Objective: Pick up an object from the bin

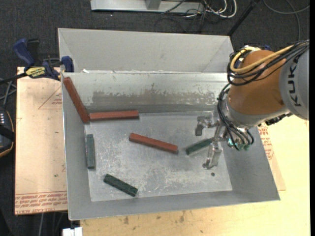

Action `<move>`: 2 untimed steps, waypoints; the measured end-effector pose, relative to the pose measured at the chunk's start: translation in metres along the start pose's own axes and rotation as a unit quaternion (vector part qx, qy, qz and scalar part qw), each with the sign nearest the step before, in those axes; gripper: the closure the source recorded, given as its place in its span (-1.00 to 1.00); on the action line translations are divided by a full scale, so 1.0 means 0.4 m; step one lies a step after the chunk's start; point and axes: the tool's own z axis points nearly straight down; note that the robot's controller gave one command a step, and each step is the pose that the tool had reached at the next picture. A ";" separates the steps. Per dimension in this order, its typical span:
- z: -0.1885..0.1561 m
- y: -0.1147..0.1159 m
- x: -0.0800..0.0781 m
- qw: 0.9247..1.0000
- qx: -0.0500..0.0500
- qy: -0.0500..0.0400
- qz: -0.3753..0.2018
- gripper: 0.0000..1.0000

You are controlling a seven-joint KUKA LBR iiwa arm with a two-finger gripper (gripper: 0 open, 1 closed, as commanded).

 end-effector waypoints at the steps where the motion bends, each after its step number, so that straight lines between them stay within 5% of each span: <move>1: -0.010 0.000 -0.004 1.000 0.000 -0.004 -0.001 -1.00; 2: 0.266 -0.040 -0.133 1.000 0.000 -0.005 0.021 1.00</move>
Offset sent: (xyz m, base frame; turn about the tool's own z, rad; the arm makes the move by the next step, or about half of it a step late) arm 0.0511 -0.0169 -0.1077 0.0441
